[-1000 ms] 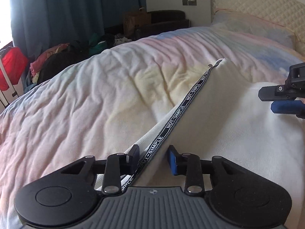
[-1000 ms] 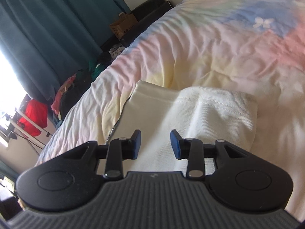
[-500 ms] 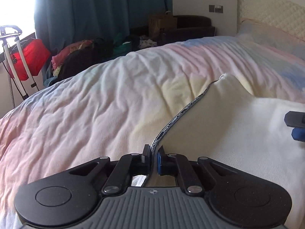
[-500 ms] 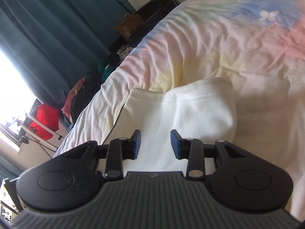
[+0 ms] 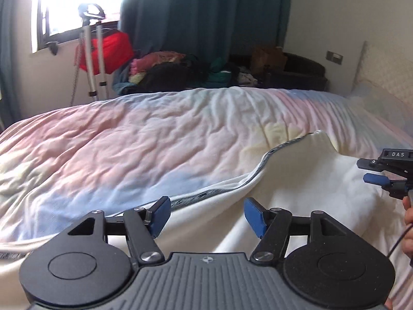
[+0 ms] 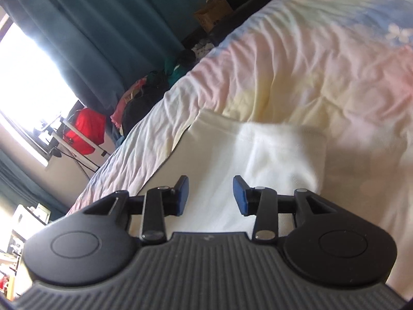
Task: Fold clothes
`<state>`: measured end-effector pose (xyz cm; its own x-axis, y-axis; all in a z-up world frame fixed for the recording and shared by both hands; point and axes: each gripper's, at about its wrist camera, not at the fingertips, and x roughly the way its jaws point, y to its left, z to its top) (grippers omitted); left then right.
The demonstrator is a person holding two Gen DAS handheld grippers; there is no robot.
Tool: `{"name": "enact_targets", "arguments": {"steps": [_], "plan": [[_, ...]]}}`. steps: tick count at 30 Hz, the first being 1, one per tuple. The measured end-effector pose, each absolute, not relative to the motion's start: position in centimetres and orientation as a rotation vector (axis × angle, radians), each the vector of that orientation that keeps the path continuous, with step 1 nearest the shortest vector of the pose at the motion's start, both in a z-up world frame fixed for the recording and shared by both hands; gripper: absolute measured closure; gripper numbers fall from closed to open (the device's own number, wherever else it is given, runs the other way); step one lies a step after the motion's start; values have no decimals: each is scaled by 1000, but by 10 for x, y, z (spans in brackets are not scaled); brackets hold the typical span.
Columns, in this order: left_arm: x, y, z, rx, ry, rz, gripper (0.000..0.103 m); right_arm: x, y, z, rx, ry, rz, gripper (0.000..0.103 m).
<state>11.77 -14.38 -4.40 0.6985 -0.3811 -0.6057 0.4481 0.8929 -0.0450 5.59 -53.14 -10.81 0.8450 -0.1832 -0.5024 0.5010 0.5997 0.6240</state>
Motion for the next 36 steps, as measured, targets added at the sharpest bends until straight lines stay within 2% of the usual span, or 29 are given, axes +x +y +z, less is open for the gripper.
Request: {"name": "enact_targets", "arguments": {"steps": [4,5,6,8,16,21,22,24,29,34,36], "plan": [[70,-82,-27,108,630,-356,33,26,-553,-111,1018,338,-425,60],[60,-69,-24,108,626,-337,30,19,-556,-111,1045,316,-428,53],[51,-59,-23,105,621,-323,28,12,-558,-110,1057,295,-435,31],[36,-39,-22,93,617,-304,26,3,-560,-111,1085,270,-449,9],[30,-11,-40,-72,686,-252,25,-7,-568,-146,1285,302,-395,10],[32,-2,-48,-179,707,-219,25,11,-578,-190,1418,378,-351,11],[32,-2,-49,-182,712,-210,25,16,-579,-191,1398,376,-343,11],[33,-4,-51,-162,710,-194,25,28,-581,-191,1347,372,-319,20],[34,-15,-55,-109,681,-183,25,60,-578,-189,1221,364,-270,21],[36,-25,-61,-53,666,-158,25,63,-578,-175,1202,141,-139,22],[38,-29,-66,-27,666,-142,24,66,-576,-175,1178,164,-140,22]]}}
